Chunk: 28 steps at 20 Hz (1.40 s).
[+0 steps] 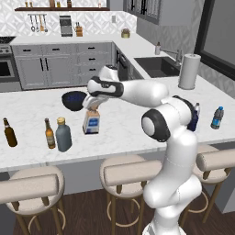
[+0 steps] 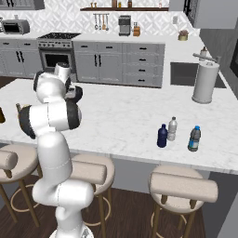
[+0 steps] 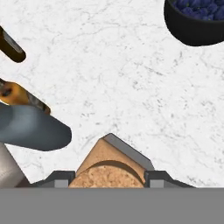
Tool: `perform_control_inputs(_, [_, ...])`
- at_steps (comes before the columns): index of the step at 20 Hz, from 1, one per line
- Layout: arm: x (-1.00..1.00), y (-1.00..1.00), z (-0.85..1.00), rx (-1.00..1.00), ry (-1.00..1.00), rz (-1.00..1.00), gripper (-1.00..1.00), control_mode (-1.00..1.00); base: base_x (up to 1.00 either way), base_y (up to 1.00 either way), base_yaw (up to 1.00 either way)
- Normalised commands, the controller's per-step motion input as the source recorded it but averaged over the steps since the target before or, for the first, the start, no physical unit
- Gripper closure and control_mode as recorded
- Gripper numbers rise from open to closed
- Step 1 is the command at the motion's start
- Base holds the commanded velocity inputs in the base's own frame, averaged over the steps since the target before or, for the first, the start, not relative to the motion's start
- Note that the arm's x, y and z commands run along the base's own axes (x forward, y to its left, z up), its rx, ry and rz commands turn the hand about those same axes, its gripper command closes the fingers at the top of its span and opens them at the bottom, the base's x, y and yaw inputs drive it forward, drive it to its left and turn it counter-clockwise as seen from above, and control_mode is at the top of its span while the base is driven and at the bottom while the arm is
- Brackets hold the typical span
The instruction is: Move the plastic bottles in the middle to the plastics group, and the glass bottles in the middle to the glass group.
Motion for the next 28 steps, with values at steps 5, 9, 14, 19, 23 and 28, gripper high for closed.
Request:
perform_control_inputs(5, [0.15, 0.60, -0.07, 0.00, 0.00, 0.00, 1.00, -1.00, 0.00, 0.00, 0.00])
perform_control_inputs(9, [0.11, 0.69, 0.00, 0.00, -0.01, 0.00, 1.00, -1.00, 0.00, 0.00, 0.00])
perform_control_inputs(14, [0.19, 0.47, 0.00, 0.00, -0.01, 0.00, 1.00, -1.00, 0.00, 0.00, 0.00])
perform_control_inputs(19, [0.23, 0.39, -0.03, 0.00, 0.00, 0.00, 1.00, -1.00, 0.00, 0.00, 0.00])
perform_control_inputs(23, [0.11, 0.41, -0.21, 0.00, 0.00, 0.00, 1.00, -1.00, 0.00, 0.00, 0.00])
perform_control_inputs(28, [0.16, 0.33, -0.25, 0.00, 0.00, 0.00, 1.00, -1.00, 0.00, 0.00, 0.00])
